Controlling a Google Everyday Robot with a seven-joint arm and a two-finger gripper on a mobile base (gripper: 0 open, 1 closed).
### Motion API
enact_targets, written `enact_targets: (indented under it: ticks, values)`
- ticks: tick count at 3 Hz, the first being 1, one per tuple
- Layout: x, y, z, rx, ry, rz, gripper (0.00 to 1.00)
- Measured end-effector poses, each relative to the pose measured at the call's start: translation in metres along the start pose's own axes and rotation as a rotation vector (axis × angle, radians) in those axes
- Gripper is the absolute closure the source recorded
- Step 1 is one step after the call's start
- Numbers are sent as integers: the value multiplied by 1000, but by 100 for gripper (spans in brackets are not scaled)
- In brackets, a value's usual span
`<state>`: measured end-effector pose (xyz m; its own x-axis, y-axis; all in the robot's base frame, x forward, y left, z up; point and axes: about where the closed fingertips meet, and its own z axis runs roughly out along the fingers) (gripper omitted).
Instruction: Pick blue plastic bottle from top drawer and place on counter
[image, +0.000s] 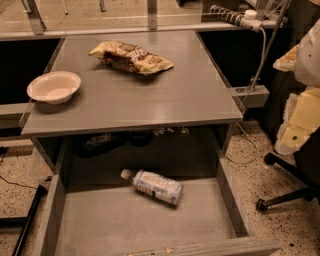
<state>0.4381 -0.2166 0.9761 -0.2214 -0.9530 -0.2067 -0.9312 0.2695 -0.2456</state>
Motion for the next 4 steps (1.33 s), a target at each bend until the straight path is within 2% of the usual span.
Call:
enact_targets:
  ticks: [1,2,3,4]
  values:
    - [-2,1,1,10,-3,-6,0]
    - [-5,15,23,-6,-20,-20,0]
    - [-6,38,63,-24,-78,-54,0]
    - [-12,59,111,-30,-197,-107,0]
